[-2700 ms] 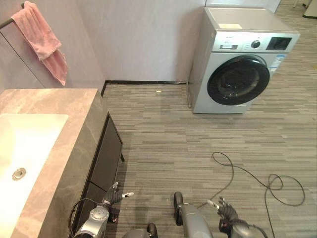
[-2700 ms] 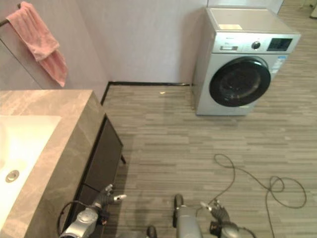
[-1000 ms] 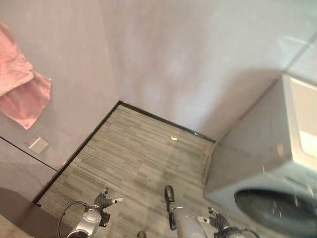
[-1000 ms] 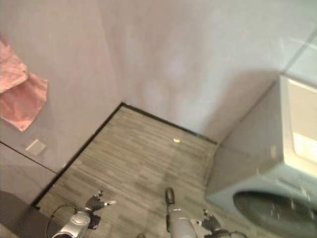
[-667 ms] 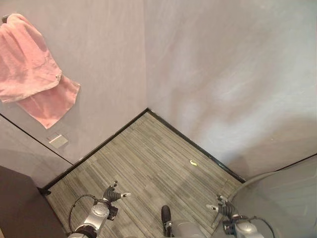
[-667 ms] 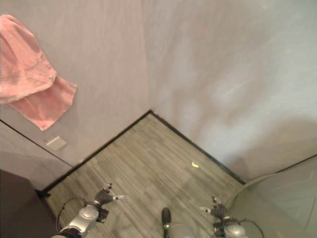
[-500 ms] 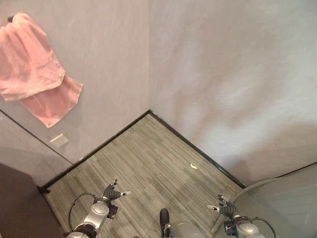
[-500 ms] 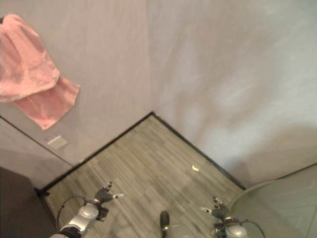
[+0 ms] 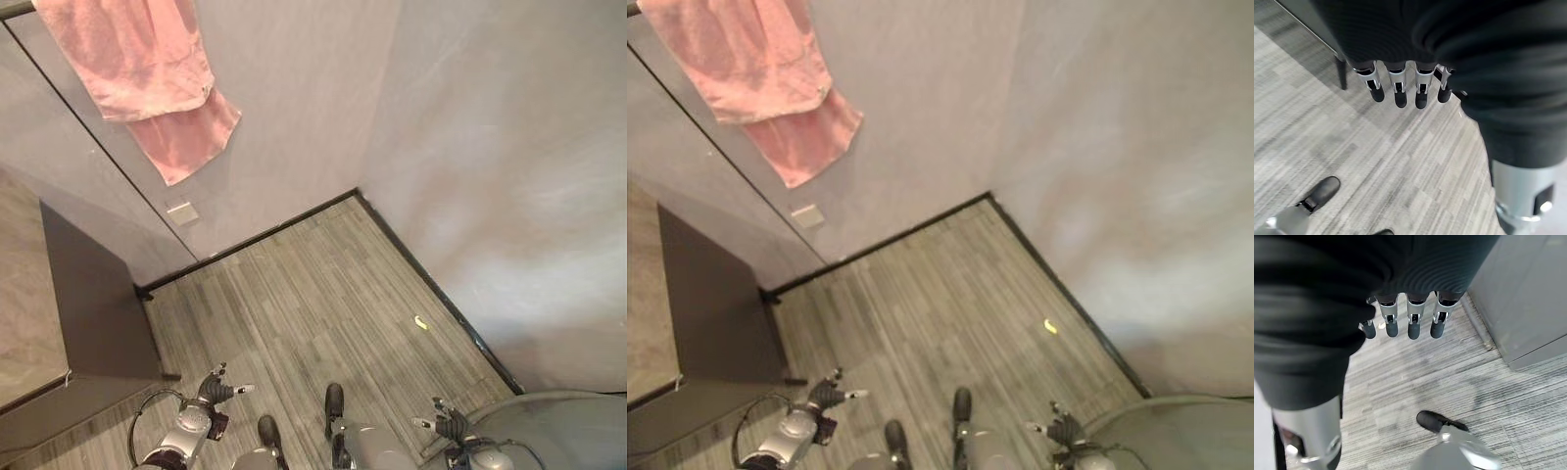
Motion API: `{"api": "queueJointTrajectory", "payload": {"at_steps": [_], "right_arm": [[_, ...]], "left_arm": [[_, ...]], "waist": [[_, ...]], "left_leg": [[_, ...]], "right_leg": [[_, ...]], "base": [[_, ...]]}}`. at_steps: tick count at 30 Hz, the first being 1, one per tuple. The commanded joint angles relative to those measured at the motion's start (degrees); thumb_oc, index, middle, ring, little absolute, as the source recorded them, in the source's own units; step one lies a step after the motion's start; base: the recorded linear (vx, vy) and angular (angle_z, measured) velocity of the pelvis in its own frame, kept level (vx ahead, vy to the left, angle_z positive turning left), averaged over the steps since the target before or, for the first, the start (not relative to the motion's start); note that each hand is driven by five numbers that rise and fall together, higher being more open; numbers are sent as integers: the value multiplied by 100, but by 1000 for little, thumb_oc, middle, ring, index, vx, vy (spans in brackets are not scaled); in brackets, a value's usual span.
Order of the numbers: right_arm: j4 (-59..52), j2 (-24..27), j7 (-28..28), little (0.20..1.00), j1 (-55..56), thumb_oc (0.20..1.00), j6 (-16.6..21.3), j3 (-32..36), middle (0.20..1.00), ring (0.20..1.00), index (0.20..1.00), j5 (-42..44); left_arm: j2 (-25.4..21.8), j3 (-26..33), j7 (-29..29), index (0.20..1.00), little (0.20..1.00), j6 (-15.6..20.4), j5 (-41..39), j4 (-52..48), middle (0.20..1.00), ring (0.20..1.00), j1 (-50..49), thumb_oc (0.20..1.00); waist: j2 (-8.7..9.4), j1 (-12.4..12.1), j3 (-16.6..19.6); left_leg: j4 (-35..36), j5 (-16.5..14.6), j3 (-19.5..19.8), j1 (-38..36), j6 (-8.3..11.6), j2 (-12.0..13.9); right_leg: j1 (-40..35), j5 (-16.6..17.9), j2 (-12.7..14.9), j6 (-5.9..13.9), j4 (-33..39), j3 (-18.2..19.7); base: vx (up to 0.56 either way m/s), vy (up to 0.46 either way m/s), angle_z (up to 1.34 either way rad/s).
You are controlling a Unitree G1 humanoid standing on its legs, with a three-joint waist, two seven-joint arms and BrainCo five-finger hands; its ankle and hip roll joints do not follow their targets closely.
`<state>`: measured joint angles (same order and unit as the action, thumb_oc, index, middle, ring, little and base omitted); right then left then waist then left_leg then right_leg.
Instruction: Put brush and paste in cup on sink, flatten towel.
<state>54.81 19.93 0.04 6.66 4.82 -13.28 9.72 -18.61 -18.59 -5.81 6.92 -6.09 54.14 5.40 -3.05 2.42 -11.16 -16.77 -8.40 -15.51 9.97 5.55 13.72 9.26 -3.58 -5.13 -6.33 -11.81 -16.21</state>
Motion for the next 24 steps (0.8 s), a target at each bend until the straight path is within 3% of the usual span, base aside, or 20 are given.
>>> {"api": "queueJointTrajectory", "payload": {"at_steps": [1,6,8,9,11,12,13,14,15,16,20,24], "right_arm": [[-764,299,-24,1000,-203,1000,83,-191,1000,1000,1000,-268],[-1188,120,50,1000,-212,1000,72,-166,1000,1000,1000,-251],[-1283,79,84,1000,-342,1000,57,-348,1000,1000,1000,-336],[-1372,34,129,1000,-337,1000,75,-434,1000,1000,1000,-362],[-1417,28,142,1000,-369,1000,52,-472,1000,1000,1000,-373],[-1439,3,152,1000,-402,1000,57,-514,1000,1000,1000,-376],[-1436,-9,170,1000,-388,1000,48,-534,1000,1000,1000,-368],[-1430,10,218,1000,-338,1000,54,-555,1000,1000,1000,-344],[-1453,26,223,1000,-312,1000,66,-557,1000,1000,1000,-348],[-1450,27,224,1000,-283,1000,61,-557,1000,1000,1000,-358],[-1595,118,207,1000,-144,1000,121,-395,1000,1000,1000,-268],[-1485,175,119,1000,-150,1000,137,-292,1000,1000,1000,-245]], "left_arm": [[-448,175,-66,1000,1000,152,217,-612,1000,1000,47,1000],[-784,151,-70,1000,1000,205,380,-1208,1000,1000,103,1000],[-882,169,-89,1000,1000,217,390,-1321,1000,1000,130,1000],[-942,212,-63,1000,1000,226,395,-1480,1000,1000,75,1000],[-957,219,-55,1000,1000,221,402,-1480,1000,1000,66,1000],[-964,258,-72,1000,1000,221,415,-1506,1000,1000,31,1000],[-952,274,-48,1000,1000,210,410,-1572,1000,1000,-31,1000],[-913,277,23,1000,1000,219,344,-1522,1000,1000,-77,1000],[-915,270,38,1000,1000,219,345,-1484,1000,1000,-77,1000],[-877,247,33,1000,1000,213,390,-1451,1000,1000,-99,1000],[-903,150,36,1000,1000,200,540,-1479,1000,1000,-138,1000],[-894,74,70,1000,1000,194,633,-1556,1000,1000,-119,1000]], "waist": [[387,-133,461],[528,-155,636],[562,-196,612],[576,-200,603],[540,-210,577],[536,-233,563],[524,-199,563],[534,-93,592],[524,-50,602],[514,-33,609],[439,121,551],[413,375,308]], "left_leg": [[1730,1900,462,706,2,-672],[840,1286,342,911,-323,-1185],[731,1087,298,875,-418,-1301],[796,971,393,700,-527,-1476],[856,932,413,591,-563,-1511],[905,888,356,489,-587,-1528],[973,875,427,400,-601,-1575],[1065,854,617,254,-657,-1724],[1147,864,674,169,-685,-1752],[1234,873,701,98,-701,-1788],[1643,925,838,-396,-604,-1742],[1686,793,1108,-865,-547,-1783]], "right_leg": [[-1349,-136,1443,1565,877,1054],[-1194,315,2053,1611,373,1236],[-1012,757,2178,1613,145,1197],[-1019,1141,2204,1595,-173,1315],[-843,1274,2208,1562,-393,1277],[-766,1363,2256,1559,-448,1060],[-785,1332,2131,1561,-452,1143],[-815,1164,1629,1540,-438,1664],[-695,1131,1413,1473,-580,1834],[-568,1102,1289,1481,-628,1818],[-31,361,734,1423,-343,1320],[524,593,626,1464,-27,1334]], "base": [[291,331,3],[255,328,-23],[190,309,-49],[265,346,-32],[171,222,5],[124,145,11],[292,244,-7],[299,211,-7],[299,234,33],[204,184,71],[207,120,26],[240,57,44]]}}
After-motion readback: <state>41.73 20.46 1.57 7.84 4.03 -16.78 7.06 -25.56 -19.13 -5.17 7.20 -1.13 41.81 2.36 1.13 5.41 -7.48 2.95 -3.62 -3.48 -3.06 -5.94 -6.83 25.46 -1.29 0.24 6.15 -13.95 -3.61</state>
